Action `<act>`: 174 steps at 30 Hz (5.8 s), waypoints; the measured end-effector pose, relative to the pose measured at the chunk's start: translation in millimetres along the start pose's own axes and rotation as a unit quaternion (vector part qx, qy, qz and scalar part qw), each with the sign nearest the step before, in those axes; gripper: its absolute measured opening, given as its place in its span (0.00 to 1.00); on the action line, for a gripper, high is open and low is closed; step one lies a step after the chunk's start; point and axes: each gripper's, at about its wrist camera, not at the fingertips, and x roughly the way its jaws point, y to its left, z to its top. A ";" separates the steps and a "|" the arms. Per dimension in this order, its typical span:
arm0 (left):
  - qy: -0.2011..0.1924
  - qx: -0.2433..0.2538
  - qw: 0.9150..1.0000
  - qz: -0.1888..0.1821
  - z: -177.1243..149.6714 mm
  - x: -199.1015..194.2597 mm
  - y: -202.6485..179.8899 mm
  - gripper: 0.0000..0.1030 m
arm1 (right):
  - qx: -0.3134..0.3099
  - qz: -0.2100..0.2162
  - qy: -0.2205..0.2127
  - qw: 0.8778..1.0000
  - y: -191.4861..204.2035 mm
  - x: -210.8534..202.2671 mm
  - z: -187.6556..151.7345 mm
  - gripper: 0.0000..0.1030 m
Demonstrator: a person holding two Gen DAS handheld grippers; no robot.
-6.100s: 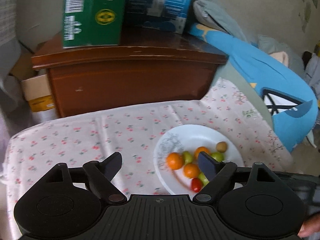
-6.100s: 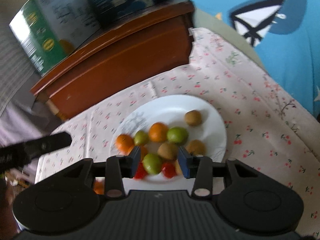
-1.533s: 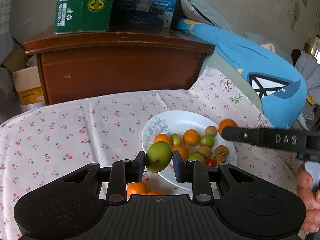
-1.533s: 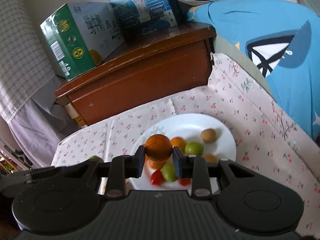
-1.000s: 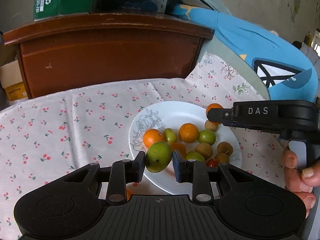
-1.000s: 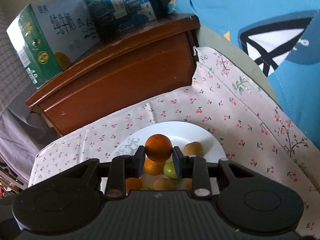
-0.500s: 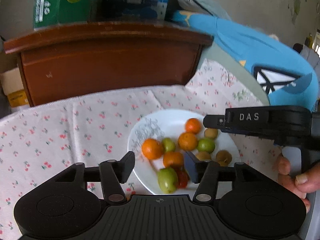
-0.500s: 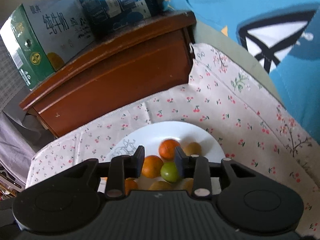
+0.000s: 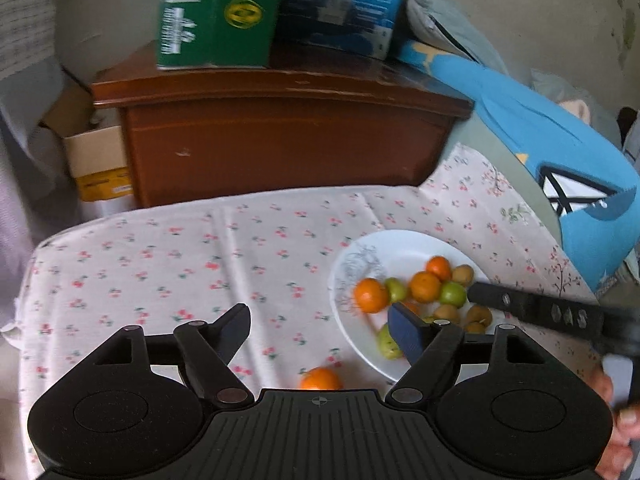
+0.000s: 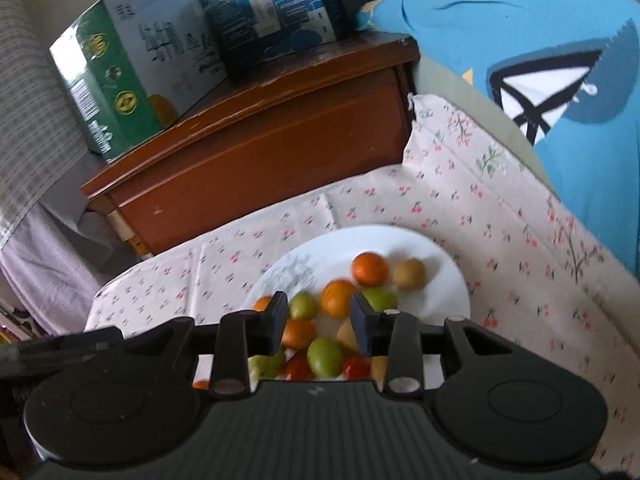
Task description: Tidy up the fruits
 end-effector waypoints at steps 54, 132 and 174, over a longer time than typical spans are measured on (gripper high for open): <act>0.055 -0.017 0.997 0.058 -30.5 10.2 42.2 0.83 | -0.118 0.041 0.083 0.989 71.9 44.2 -83.3 0.28; -0.007 0.052 0.992 -0.113 -9.8 80.8 -58.4 0.28 | 0.007 -0.044 0.007 0.999 -24.1 24.8 8.4 0.27; 0.047 0.031 0.998 0.001 -19.2 -4.9 -34.3 0.87 | -0.029 -0.078 0.006 0.997 21.4 -18.9 -2.8 0.63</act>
